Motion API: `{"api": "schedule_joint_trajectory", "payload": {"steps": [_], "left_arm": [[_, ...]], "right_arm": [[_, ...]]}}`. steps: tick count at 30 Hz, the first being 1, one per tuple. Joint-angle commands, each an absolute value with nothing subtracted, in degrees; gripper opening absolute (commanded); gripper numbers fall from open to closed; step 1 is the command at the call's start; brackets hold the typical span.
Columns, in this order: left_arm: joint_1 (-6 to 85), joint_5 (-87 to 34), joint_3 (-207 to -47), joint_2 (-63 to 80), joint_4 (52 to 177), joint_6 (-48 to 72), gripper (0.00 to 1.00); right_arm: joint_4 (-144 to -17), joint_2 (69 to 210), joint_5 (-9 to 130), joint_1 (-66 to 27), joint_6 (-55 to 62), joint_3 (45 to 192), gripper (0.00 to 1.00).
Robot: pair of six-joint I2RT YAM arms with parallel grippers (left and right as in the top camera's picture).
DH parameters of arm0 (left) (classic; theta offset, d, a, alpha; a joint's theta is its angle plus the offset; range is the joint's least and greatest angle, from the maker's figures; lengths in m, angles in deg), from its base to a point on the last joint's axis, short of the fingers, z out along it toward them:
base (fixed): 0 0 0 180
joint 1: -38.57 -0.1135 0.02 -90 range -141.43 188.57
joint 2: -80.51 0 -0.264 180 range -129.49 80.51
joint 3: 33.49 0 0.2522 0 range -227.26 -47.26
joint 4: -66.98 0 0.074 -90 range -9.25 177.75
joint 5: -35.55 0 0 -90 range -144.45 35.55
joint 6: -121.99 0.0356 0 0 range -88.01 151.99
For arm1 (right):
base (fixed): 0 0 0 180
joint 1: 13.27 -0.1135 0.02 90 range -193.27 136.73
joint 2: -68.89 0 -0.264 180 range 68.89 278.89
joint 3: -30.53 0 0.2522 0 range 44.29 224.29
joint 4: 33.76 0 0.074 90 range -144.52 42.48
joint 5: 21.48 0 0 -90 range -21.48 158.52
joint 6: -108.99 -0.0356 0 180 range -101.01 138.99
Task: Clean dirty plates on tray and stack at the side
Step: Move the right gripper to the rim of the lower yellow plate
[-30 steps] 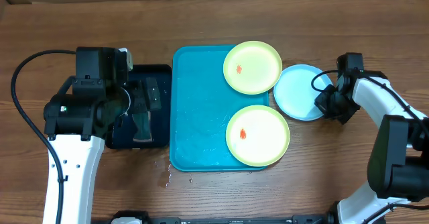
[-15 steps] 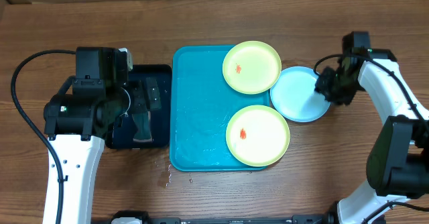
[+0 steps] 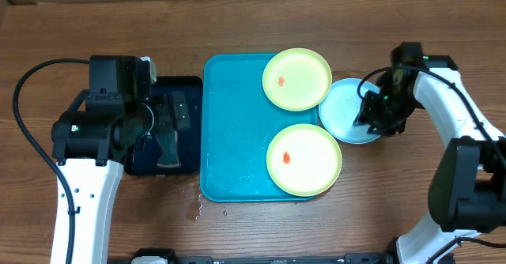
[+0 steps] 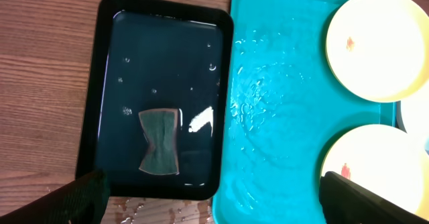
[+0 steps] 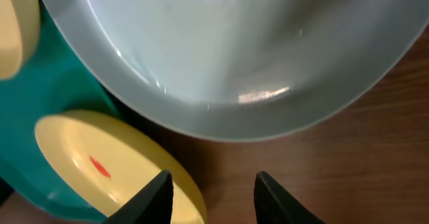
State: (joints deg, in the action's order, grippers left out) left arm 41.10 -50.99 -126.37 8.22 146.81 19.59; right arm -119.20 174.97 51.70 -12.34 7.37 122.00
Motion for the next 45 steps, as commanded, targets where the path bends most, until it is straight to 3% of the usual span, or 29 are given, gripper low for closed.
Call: {"api": "schedule_joint_trajectory", "payload": {"steps": [1, 10, 26, 30, 38, 42, 45], "left_arm": [[41.2, -50.6, -126.9, 8.1, 146.8, 20.2, 0.99], [41.2, -50.6, -126.9, 8.1, 146.7, 20.2, 1.0], [41.2, -50.6, -126.9, 8.1, 146.7, 20.2, 1.0], [41.2, -50.6, -126.9, 8.1, 146.7, 20.2, 1.0], [41.2, -50.6, -126.9, 8.1, 146.8, 20.2, 1.0], [41.2, -50.6, -126.9, 8.1, 146.7, 20.2, 1.0], [41.2, -50.6, -126.9, 8.1, 146.7, 20.2, 1.0]], "right_arm": [[-122.3, 174.0, 50.4, -14.4, 13.3, 122.7, 0.42], [-123.9, 174.0, 54.5, -21.2, 13.4, 121.1, 0.43], [-121.1, 174.0, 54.7, -22.3, 12.8, 115.7, 0.41], [-120.4, 174.0, 53.3, -22.3, 12.8, 115.2, 0.31], [-116.5, 174.0, 51.9, -22.3, 12.8, 111.9, 0.25], [-115.9, 174.0, 51.3, -22.3, 12.8, 111.8, 0.06], [-114.7, 174.0, 46.9, -22.3, 12.8, 111.8, 0.04]]}}
